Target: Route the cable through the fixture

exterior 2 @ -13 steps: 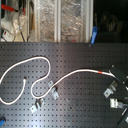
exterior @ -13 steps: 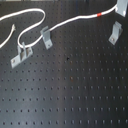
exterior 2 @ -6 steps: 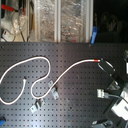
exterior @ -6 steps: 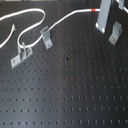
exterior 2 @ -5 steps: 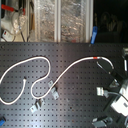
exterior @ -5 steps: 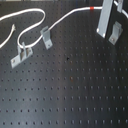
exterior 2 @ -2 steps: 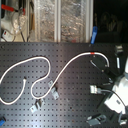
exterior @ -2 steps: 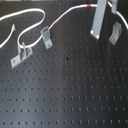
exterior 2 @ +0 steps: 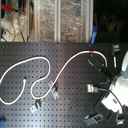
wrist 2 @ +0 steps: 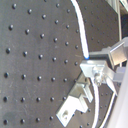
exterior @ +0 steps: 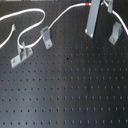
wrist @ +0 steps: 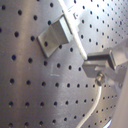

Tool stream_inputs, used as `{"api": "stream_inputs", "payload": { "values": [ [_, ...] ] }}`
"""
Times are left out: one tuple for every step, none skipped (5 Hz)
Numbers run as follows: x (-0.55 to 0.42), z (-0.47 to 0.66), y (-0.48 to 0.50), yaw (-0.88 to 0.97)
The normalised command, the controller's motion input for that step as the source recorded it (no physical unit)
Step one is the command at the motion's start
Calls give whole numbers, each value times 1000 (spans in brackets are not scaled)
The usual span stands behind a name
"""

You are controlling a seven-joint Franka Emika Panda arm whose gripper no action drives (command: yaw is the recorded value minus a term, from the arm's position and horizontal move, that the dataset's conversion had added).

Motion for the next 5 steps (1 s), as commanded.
{"api": "stream_inputs", "payload": {
  "values": [
    [-232, 234, 0, -80],
    [-225, 3, 180, -9],
    [-224, 215, 167, -9],
    [-17, -1, 48, 0],
    [-21, 325, -8, -137]
  ]
}}
